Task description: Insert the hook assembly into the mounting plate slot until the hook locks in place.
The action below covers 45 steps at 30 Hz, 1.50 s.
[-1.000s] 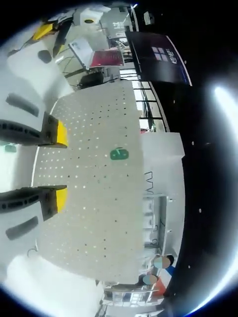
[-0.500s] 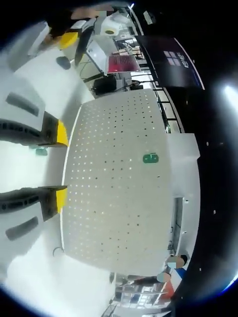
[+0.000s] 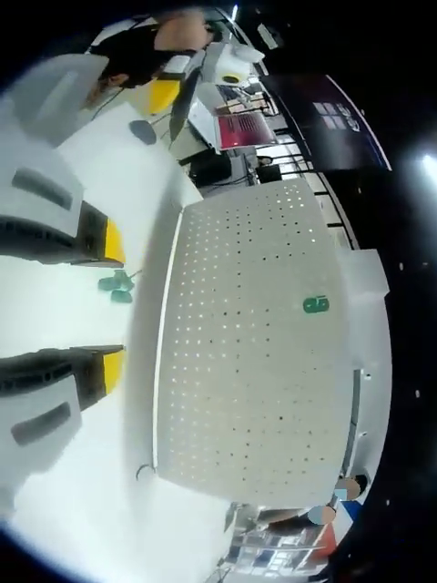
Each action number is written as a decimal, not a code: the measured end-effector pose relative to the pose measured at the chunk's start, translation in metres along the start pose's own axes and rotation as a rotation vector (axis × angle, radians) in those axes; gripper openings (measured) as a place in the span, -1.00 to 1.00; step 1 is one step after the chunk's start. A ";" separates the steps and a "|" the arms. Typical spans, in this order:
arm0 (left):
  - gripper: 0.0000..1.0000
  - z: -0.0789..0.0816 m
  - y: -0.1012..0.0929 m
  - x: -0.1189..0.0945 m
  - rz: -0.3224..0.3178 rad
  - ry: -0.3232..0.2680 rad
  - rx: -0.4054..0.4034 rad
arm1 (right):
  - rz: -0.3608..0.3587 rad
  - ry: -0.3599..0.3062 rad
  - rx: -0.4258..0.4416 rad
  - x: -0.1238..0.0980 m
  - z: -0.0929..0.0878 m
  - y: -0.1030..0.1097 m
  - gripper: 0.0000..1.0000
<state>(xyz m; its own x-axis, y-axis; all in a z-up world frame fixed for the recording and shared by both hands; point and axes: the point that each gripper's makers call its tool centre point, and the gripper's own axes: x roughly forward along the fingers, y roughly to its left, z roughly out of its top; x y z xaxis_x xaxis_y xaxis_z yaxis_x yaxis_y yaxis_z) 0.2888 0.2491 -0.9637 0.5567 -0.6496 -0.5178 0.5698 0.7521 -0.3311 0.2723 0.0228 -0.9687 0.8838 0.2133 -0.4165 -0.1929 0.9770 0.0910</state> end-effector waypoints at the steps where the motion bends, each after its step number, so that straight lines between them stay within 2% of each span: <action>1: 0.92 -0.002 -0.002 -0.001 0.001 0.002 0.001 | 0.007 0.007 -0.006 -0.001 -0.002 0.002 -0.37; 7: 0.92 -0.008 -0.006 -0.006 0.019 0.016 0.002 | 0.040 0.033 -0.004 -0.011 -0.014 0.007 -0.37; 8: 0.92 -0.008 -0.007 -0.007 0.024 0.014 0.002 | 0.045 0.034 0.013 -0.012 -0.016 0.007 -0.37; 9: 0.92 -0.008 -0.009 -0.007 0.031 0.011 0.001 | 0.062 0.044 0.072 -0.014 -0.020 0.010 -0.37; 10: 0.92 -0.009 -0.011 -0.006 0.032 0.012 -0.001 | 0.071 0.047 0.073 -0.015 -0.021 0.011 -0.37; 18: 0.90 -0.010 -0.033 -0.003 0.032 0.014 -0.013 | 0.122 0.087 0.019 -0.031 -0.027 0.015 -0.37; 27: 0.90 -0.016 -0.037 -0.010 0.069 0.040 -0.021 | 0.175 0.125 0.018 -0.041 -0.038 0.016 -0.37; 31: 0.90 -0.016 -0.040 -0.011 0.089 0.032 -0.030 | 0.211 0.142 0.011 -0.045 -0.043 0.018 -0.37; 35: 0.89 -0.018 -0.040 -0.011 0.098 0.030 -0.039 | 0.222 0.144 -0.013 -0.044 -0.045 0.016 -0.38; 40: 0.88 -0.019 -0.038 -0.014 0.101 0.037 -0.037 | 0.215 0.148 -0.004 -0.041 -0.044 0.013 -0.38; 45: 0.88 -0.019 -0.032 -0.015 0.098 0.041 -0.039 | 0.235 0.160 -0.023 -0.023 -0.044 0.023 -0.39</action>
<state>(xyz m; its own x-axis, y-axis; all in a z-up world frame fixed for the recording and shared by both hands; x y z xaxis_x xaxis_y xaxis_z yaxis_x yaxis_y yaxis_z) 0.2505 0.2370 -0.9600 0.5826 -0.5684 -0.5809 0.4894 0.8160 -0.3076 0.2284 0.0407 -0.9969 0.7352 0.4294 -0.5245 -0.3959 0.9001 0.1819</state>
